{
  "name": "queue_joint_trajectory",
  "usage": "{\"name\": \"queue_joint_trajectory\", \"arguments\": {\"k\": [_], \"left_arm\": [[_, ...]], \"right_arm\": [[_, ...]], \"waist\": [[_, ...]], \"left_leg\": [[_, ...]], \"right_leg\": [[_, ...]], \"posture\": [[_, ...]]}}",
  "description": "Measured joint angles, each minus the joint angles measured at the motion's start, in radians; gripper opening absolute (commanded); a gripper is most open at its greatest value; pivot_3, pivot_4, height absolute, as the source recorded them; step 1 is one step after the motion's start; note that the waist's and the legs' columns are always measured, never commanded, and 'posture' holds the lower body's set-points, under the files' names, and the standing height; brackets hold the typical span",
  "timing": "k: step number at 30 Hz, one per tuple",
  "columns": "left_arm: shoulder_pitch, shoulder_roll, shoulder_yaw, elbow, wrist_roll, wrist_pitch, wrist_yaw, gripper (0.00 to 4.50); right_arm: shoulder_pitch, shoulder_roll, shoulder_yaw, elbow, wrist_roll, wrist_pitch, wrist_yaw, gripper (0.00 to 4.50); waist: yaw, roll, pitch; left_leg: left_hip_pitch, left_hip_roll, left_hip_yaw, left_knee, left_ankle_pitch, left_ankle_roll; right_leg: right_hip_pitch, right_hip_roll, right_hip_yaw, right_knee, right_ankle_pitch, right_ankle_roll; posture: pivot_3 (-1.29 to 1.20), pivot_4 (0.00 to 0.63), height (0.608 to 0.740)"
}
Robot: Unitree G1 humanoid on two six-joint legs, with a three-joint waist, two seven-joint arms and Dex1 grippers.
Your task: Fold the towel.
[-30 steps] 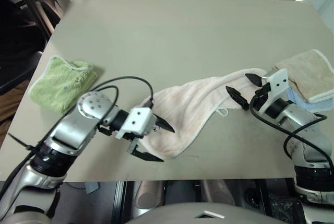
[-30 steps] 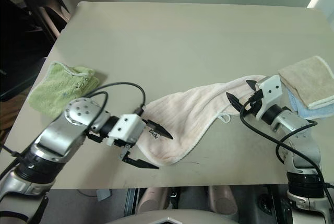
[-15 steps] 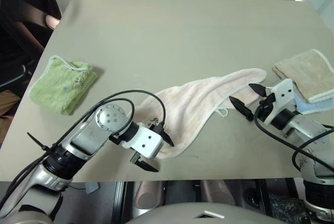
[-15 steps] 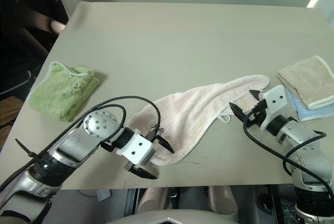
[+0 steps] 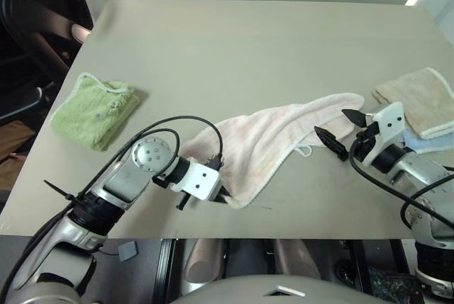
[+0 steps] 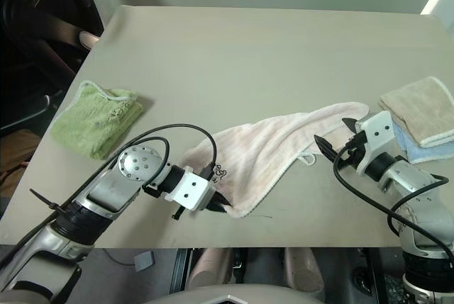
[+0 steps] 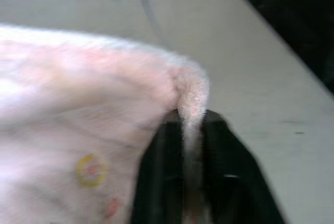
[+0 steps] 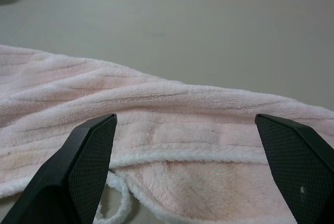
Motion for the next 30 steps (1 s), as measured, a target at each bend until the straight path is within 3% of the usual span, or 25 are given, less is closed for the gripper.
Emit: {"name": "queue_joint_trajectory", "arguments": {"k": [5, 10, 18, 30], "left_arm": [[-0.003, 0.0, 0.03, 0.038, -0.004, -0.017, 0.027, 0.01], [-0.001, 0.04, 0.134, 0.072, -0.056, 0.024, 0.038, 0.01], [0.027, 0.077, 0.181, 0.08, -0.08, 0.023, 0.035, 0.01], [0.088, 0.095, 0.227, 0.091, -0.085, 0.001, 0.063, 0.01]], "right_arm": [[-0.038, -0.008, 0.003, 0.04, -0.022, -0.024, 0.0, 4.5], [-0.13, -0.121, 0.027, 0.161, -0.167, -0.139, -0.006, 4.5], [-0.229, -0.245, 0.19, 0.479, -0.396, -0.453, 0.06, 4.5], [-0.385, -0.352, 0.308, 0.873, -0.632, -0.851, 0.071, 4.5]], "waist": [[-0.005, 0.0, 0.0], [-0.007, 0.0, 0.0], [-0.006, 0.001, 0.0], [-0.01, 0.001, 0.0]], "left_leg": [[0.0, 0.0, 0.0, 0.0, 0.006, 0.008], [-0.001, 0.001, 0.0, -0.001, 0.005, 0.007], [-0.004, 0.001, 0.0, -0.001, -0.004, 0.006], [-0.002, 0.002, 0.0, -0.001, -0.006, 0.007]], "right_leg": [[-0.002, 0.001, 0.0, 0.0, 0.0, 0.001], [-0.003, 0.001, 0.0, -0.001, 0.003, -0.007], [-0.008, 0.001, -0.002, 0.0, 0.003, 0.0], [-0.008, 0.001, -0.002, 0.002, 0.003, -0.001]], "posture": [[0.0, 0.15, 0.735], [0.0, 0.15, 0.735], [0.0, 0.15, 0.735], [0.0, 0.15, 0.735]]}}
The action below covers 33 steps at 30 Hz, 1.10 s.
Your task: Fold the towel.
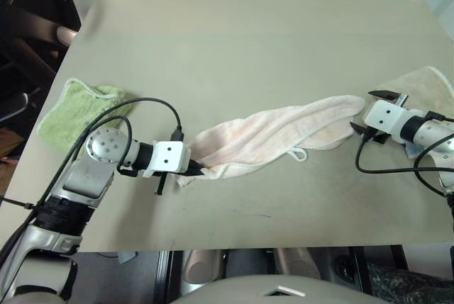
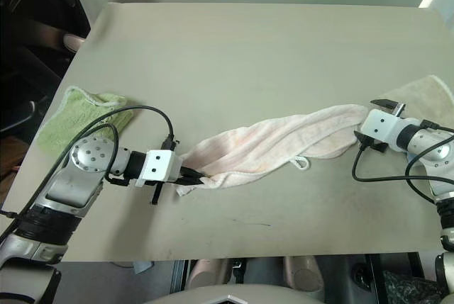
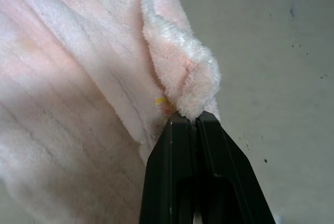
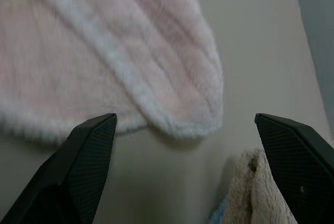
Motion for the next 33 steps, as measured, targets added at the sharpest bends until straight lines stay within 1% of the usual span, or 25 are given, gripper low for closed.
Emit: {"name": "queue_joint_trajectory", "arguments": {"k": [6, 10, 13, 16, 20, 21, 24, 25, 31, 33], "left_arm": [[0.012, 0.0, 0.009, 0.02, 0.002, -0.028, 0.007, 0.01], [0.013, 0.0, 0.009, 0.025, 0.005, -0.037, 0.014, 0.01], [0.012, 0.0, 0.009, 0.026, 0.006, -0.038, 0.015, 0.0], [0.012, 0.0, 0.009, 0.026, 0.006, -0.038, 0.015, 0.0], [0.011, 0.0, 0.009, 0.02, 0.006, -0.024, 0.017, 0.0], [0.011, 0.0, 0.009, 0.014, 0.006, -0.016, 0.019, 0.0], [0.009, 0.0, 0.009, -0.001, 0.007, 0.006, 0.021, 0.0], [0.009, 0.0, 0.009, -0.01, 0.008, 0.012, 0.021, 0.0], [-0.004, -0.003, 0.009, -0.029, 0.007, 0.049, 0.026, 0.0], [-0.028, -0.04, 0.026, -0.028, -0.012, 0.093, 0.062, 0.0]], "right_arm": [[-0.096, 0.011, 0.047, 0.135, -0.103, -0.106, -0.075, 4.5], [-0.132, 0.028, 0.054, 0.177, -0.126, -0.141, -0.108, 4.5], [-0.135, 0.038, 0.056, 0.181, -0.125, -0.167, -0.113, 3.97], [-0.134, 0.043, 0.056, 0.18, -0.124, -0.178, -0.112, 3.0], [-0.128, 0.043, 0.056, 0.176, -0.12, -0.188, -0.103, 1.48], [-0.124, 0.043, 0.056, 0.173, -0.118, -0.189, -0.1, 1.18], [-0.113, 0.043, 0.055, 0.169, -0.112, -0.19, -0.098, 0.11], [-0.108, 0.043, 0.054, 0.167, -0.11, -0.19, -0.096, 0.01], [-0.102, 0.041, 0.051, 0.144, -0.099, -0.187, -0.09, 0.01], [-0.1, 0.039, 0.045, 0.133, -0.098, -0.182, -0.092, 0.01]], "waist": [[-0.004, 0.0, 0.0], [-0.005, 0.0, 0.0], [-0.005, 0.0, 0.0], [-0.004, 0.0, 0.0], [-0.004, 0.0, 0.0], [-0.004, 0.0, 0.0], [-0.004, 0.0, 0.0], [-0.004, 0.0, 0.0], [-0.004, 0.0, 0.0], [-0.001, 0.0, 0.0]], "left_leg": [[0.002, 0.0, 0.0, 0.0, 0.002, 0.001], [0.002, 0.0, 0.0, 0.0, 0.002, 0.001], [0.002, 0.0, 0.0, 0.0, 0.002, 0.001], [0.002, 0.0, 0.001, 0.0, 0.002, 0.001], [0.002, 0.0, 0.001, 0.0, 0.002, 0.001], [0.002, 0.0, 0.001, 0.0, 0.002, 0.001], [0.002, 0.0, 0.001, 0.0, 0.002, 0.001], [0.002, 0.0, 0.001, 0.0, 0.002, 0.001], [0.002, 0.0, 0.001, 0.0, 0.002, 0.001], [0.002, 0.0, 0.001, 0.0, 0.003, 0.001]], "right_leg": [[0.0, 0.0, 0.0, 0.003, 0.001, -0.002], [0.0, 0.0, 0.0, 0.004, 0.001, -0.002], [0.0, 0.0, 0.0, 0.004, 0.001, -0.002], [0.0, 0.0, 0.0, 0.004, 0.001, -0.002], [0.0, 0.0, 0.0, 0.004, 0.001, -0.002], [0.0, 0.0, 0.0, 0.004, 0.0, -0.003], [0.0, 0.0, 0.0, 0.004, 0.0, -0.003], [0.0, 0.0, 0.0, 0.004, 0.0, -0.003], [0.0, 0.0, 0.0, 0.004, 0.0, -0.003], [0.001, -0.001, -0.001, 0.004, 0.0, -0.003]], "posture": [[0.0, 0.15, 0.735], [0.0, 0.15, 0.735], [0.0, 0.15, 0.735], [0.0, 0.15, 0.735], [0.0, 0.15, 0.735], [0.0, 0.15, 0.735], [0.0, 0.15, 0.735], [0.0, 0.15, 0.735], [0.0, 0.15, 0.735], [0.0, 0.15, 0.735]]}}
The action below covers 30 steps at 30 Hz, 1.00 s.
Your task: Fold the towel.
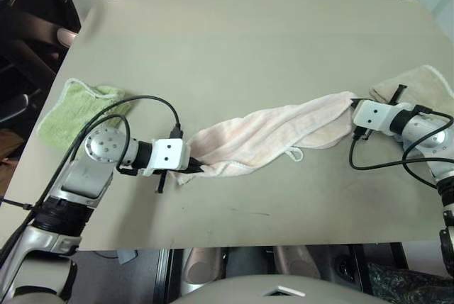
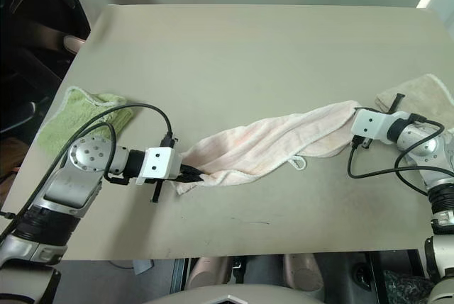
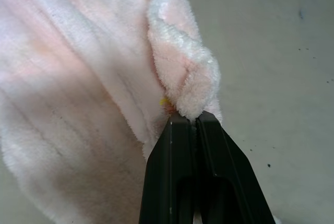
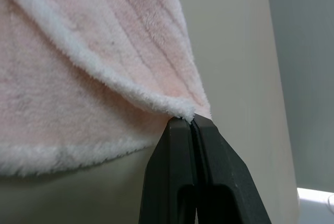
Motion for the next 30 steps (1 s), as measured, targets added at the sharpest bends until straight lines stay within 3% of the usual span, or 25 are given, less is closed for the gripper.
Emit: {"name": "queue_joint_trajectory", "arguments": {"k": [5, 11, 17, 21, 23, 30], "left_arm": [[-0.282, -0.23, 0.172, 0.189, -0.081, 0.146, 0.339, 0.0], [-0.629, -0.258, 0.354, 0.578, -0.05, 0.103, 0.714, 0.0], [-0.742, -0.261, 0.355, 0.762, -0.03, -0.008, 0.762, 0.0], [-0.719, -0.224, 0.369, 0.752, -0.067, -0.004, 0.661, 0.0], [-0.616, -0.172, 0.385, 0.668, -0.127, 0.055, 0.535, 0.0], [-0.193, -0.064, 0.395, 0.337, -0.278, 0.267, 0.269, 0.0]], "right_arm": [[-0.065, 0.006, -0.027, -0.002, 0.019, 0.046, -0.028, 0.01], [-0.249, -0.003, -0.081, 0.097, 0.035, 0.081, -0.085, 0.01], [-0.4, -0.007, -0.108, 0.142, 0.096, 0.082, -0.075, 0.01], [-0.358, -0.029, -0.165, 0.052, 0.243, 0.146, 0.083, 0.01], [-0.23, -0.062, -0.206, -0.097, 0.368, 0.233, 0.218, 0.01], [0.297, -0.152, -0.282, -0.503, 0.592, 0.513, 0.492, 0.01]], "waist": [[0.006, 0.0, 0.001], [-0.01, 0.002, 0.002], [-0.008, 0.002, 0.002], [-0.004, 0.002, 0.002], [-0.003, 0.002, 0.002], [0.012, 0.001, 0.001]], "left_leg": [[-0.001, 0.0, 0.003, 0.001, 0.008, 0.002], [0.002, 0.0, 0.004, -0.003, 0.01, 0.003], [-0.002, 0.0, 0.003, -0.005, 0.009, 0.003], [-0.009, 0.0, 0.004, -0.004, 0.01, 0.002], [-0.012, 0.0, 0.004, -0.003, 0.013, -0.01], [-0.024, 0.001, 0.003, 0.001, 0.005, -0.014]], "right_leg": [[0.001, -0.003, 0.0, -0.001, 0.005, 0.001], [0.003, -0.001, 0.001, -0.006, 0.011, 0.003], [0.0, -0.001, 0.0, -0.008, 0.01, 0.004], [-0.005, -0.001, 0.0, -0.008, 0.006, 0.005], [-0.008, 0.0, 0.0, -0.007, 0.001, 0.005], [-0.018, 0.001, -0.001, -0.006, -0.006, 0.007]], "posture": [[0.0, 0.15, 0.735], [0.0, 0.15, 0.735], [0.0, 0.15, 0.735], [0.0, 0.15, 0.735], [0.0, 0.15, 0.735], [0.0, 0.15, 0.735]]}}
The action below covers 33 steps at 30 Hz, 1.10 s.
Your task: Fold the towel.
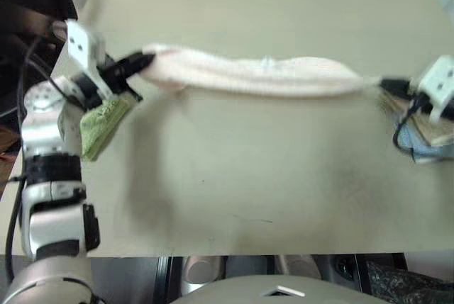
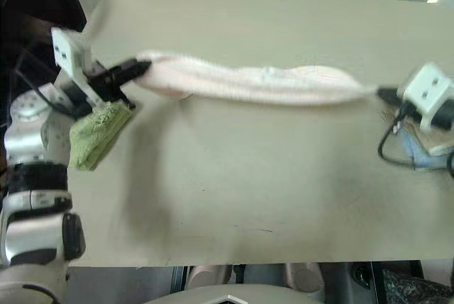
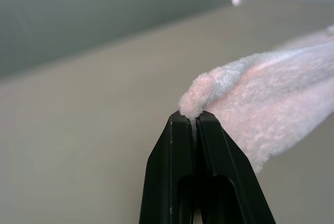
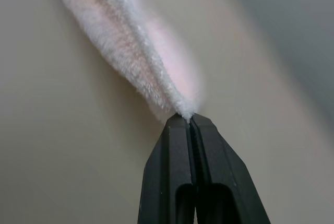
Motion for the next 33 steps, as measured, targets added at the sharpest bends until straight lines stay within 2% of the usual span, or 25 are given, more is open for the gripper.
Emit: {"name": "queue_joint_trajectory", "arguments": {"k": [1, 4, 9, 11, 15, 19, 21, 24, 26, 28, 33], "left_arm": [[0.09, 0.032, 0.005, -0.094, -0.026, 0.038, -0.036, 0.0], [0.239, 0.067, 0.006, -0.242, -0.071, 0.104, -0.09, 0.0], [0.356, 0.095, 0.035, -0.369, -0.134, 0.195, -0.101, 0.0], [0.377, 0.11, 0.054, -0.39, -0.144, 0.211, -0.102, 0.0], [0.395, 0.121, 0.078, -0.416, -0.155, 0.231, -0.111, 0.0], [0.382, 0.124, 0.126, -0.391, -0.153, 0.232, -0.091, 0.0], [0.36, 0.124, 0.143, -0.353, -0.15, 0.232, -0.07, 0.0], [0.317, 0.12, 0.146, -0.304, -0.152, 0.232, -0.045, 0.0], [0.294, 0.116, 0.146, -0.287, -0.154, 0.233, -0.032, 0.0], [0.289, 0.115, 0.146, -0.283, -0.152, 0.232, -0.031, 0.0], [0.265, 0.101, 0.111, -0.242, -0.102, 0.189, -0.01, 0.0]], "right_arm": [[0.101, -0.018, -0.016, -0.077, 0.034, 0.048, 0.042, 0.01], [0.217, -0.04, -0.046, -0.165, 0.082, 0.131, 0.097, 0.01], [0.251, -0.074, -0.104, -0.225, 0.126, 0.21, 0.142, 0.01], [0.259, -0.079, -0.109, -0.233, 0.129, 0.225, 0.161, 0.01], [0.267, -0.096, -0.111, -0.228, 0.129, 0.237, 0.199, 0.01], [0.264, -0.123, -0.14, -0.19, 0.128, 0.235, 0.228, 0.01], [0.251, -0.124, -0.145, -0.17, 0.128, 0.235, 0.232, 0.01], [0.198, -0.125, -0.145, -0.127, 0.123, 0.213, 0.237, 0.01], [0.158, -0.126, -0.144, -0.103, 0.111, 0.19, 0.237, 0.01], [0.129, -0.125, -0.139, -0.085, 0.103, 0.174, 0.236, 0.01], [-0.004, -0.108, -0.072, -0.01, 0.044, 0.113, 0.194, 0.01]], "waist": [[0.001, 0.0, 0.0], [-0.001, 0.0, 0.0], [-0.004, -0.002, 0.001], [-0.005, -0.003, 0.001], [-0.011, -0.003, 0.001], [-0.015, -0.003, 0.001], [-0.016, -0.003, 0.001], [-0.016, -0.003, 0.001], [-0.015, -0.003, 0.001], [-0.015, -0.003, 0.001], [-0.015, -0.003, 0.001]], "left_leg": [[0.0, 0.0, 0.001, 0.0, 0.0, 0.0], [0.003, -0.001, 0.001, 0.002, -0.002, 0.0], [0.018, -0.001, 0.0, 0.001, -0.001, 0.013], [0.029, -0.001, 0.0, -0.001, 0.001, 0.012], [0.032, -0.001, -0.001, -0.001, -0.005, 0.001], [0.033, -0.001, -0.001, -0.001, -0.001, 0.0], [0.033, -0.001, -0.001, 0.0, 0.004, 0.007], [0.031, -0.001, -0.001, -0.001, 0.007, 0.01], [0.028, -0.001, -0.001, -0.002, 0.005, 0.01], [0.027, -0.001, -0.001, -0.002, 0.003, 0.009], [0.027, -0.001, -0.001, -0.002, 0.0, 0.01]], "right_leg": [[0.0, 0.0, 0.0, -0.001, 0.0, 0.0], [0.003, 0.0, 0.002, 0.0, -0.001, 0.0], [0.017, 0.0, 0.003, 0.001, 0.002, -0.013], [0.027, 0.0, 0.003, 0.0, -0.001, -0.008], [0.03, 0.0, 0.004, 0.002, -0.001, -0.008], [0.03, 0.0, 0.004, 0.003, -0.001, -0.008], [0.03, 0.0, 0.004, 0.004, -0.001, -0.008], [0.028, 0.0, 0.004, 0.003, -0.001, -0.007], [0.025, 0.0, 0.003, 0.004, 0.003, -0.013], [0.023, 0.0, 0.003, 0.003, 0.002, -0.013], [0.022, 0.0, 0.003, 0.003, 0.0, -0.013]], "posture": [[0.0, 0.15, 0.735], [0.0, 0.15, 0.735], [0.0, 0.15, 0.735], [0.0, 0.15, 0.735], [0.0, 0.15, 0.735], [0.0, 0.15, 0.735], [0.0, 0.15, 0.735], [0.0, 0.15, 0.735], [0.0, 0.15, 0.735], [0.0, 0.15, 0.735], [0.0, 0.15, 0.735]]}}
